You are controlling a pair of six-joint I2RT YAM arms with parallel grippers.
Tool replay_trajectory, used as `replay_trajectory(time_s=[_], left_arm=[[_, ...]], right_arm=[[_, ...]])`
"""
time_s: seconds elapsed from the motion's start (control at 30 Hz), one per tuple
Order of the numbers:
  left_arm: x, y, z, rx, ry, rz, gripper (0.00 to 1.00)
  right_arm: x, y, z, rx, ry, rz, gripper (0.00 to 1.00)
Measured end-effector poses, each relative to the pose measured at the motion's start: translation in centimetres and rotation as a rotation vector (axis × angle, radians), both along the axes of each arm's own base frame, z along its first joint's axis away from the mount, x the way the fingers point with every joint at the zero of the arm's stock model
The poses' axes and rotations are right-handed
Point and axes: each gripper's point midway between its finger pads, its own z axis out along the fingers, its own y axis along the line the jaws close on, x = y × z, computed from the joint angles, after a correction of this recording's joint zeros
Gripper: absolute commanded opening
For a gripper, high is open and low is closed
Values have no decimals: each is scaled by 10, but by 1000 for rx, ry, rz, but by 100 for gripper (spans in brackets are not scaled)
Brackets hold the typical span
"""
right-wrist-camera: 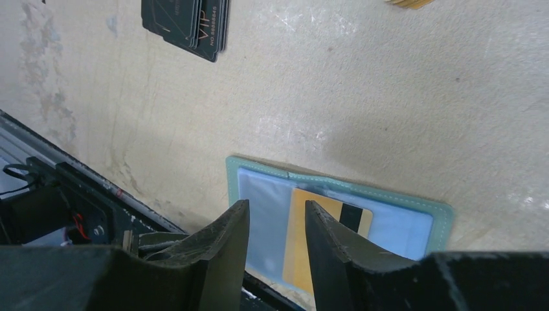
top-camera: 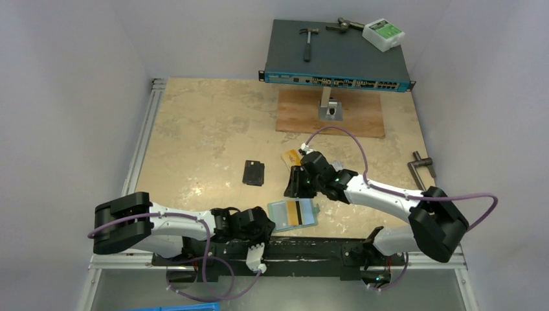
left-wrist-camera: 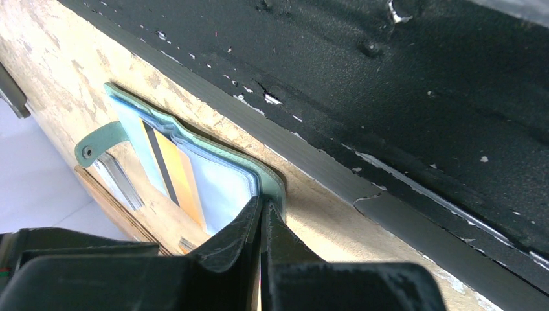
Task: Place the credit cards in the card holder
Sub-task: Insert the credit card into the card holder.
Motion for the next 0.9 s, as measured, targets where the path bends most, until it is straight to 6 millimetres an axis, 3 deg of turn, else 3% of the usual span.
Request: replay_trajectory(time_s=[0.17, 0.43, 0.9], left_arm=[[0, 0, 0, 1, -5, -5, 0], [0, 0, 0, -1, -10, -13, 0], [-1, 0, 0, 0, -12, -15, 0]], right_arm=[[-1, -11, 9, 14, -19, -35, 38], [-19, -42, -23, -45, 65, -85, 38], [-28, -38, -31, 5, 107, -63, 35]])
